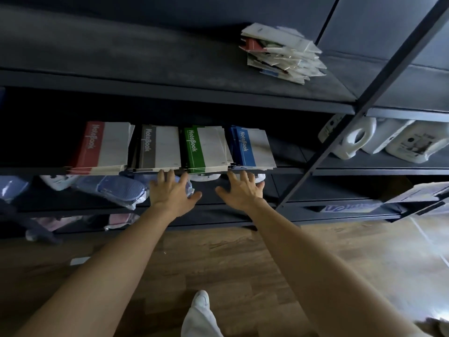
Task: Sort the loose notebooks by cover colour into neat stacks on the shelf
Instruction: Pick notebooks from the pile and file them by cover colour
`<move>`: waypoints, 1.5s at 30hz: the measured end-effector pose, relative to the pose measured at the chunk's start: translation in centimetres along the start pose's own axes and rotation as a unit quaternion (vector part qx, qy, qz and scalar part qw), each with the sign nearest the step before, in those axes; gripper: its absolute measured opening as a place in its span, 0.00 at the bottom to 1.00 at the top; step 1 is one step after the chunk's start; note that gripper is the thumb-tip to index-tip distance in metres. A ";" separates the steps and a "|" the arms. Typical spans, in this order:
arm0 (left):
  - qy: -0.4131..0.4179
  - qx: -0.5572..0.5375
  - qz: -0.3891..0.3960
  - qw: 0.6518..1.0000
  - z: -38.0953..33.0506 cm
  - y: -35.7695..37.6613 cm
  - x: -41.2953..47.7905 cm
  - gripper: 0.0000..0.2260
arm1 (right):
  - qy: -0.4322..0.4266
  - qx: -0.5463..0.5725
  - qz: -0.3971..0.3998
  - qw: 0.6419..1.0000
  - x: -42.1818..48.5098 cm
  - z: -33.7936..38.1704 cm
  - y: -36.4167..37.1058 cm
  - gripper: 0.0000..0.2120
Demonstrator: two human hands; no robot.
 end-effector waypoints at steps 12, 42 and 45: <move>0.029 0.031 -0.096 0.995 -0.6 -14.1 -7.7 0.33 | -0.023 0.036 -0.130 0.991 -9.0 0.7 -13.1 0.31; 0.059 0.003 -0.184 0.981 -8.4 -26.7 26.7 0.30 | 0.008 0.059 -0.187 0.980 23.4 -6.8 -33.9 0.24; 0.049 0.000 -0.171 0.984 -7.8 -27.1 29.1 0.30 | 0.008 0.067 -0.192 0.979 26.2 -7.4 -35.0 0.23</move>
Point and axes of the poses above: each hand's wrist, its own x-axis towards the middle knuckle, its own y-axis out of the palm, z = x × y, the point moved 10 cm from there along x, towards the middle knuckle, and after that the axes turned 8 degrees about y, right-handed, at the moved point
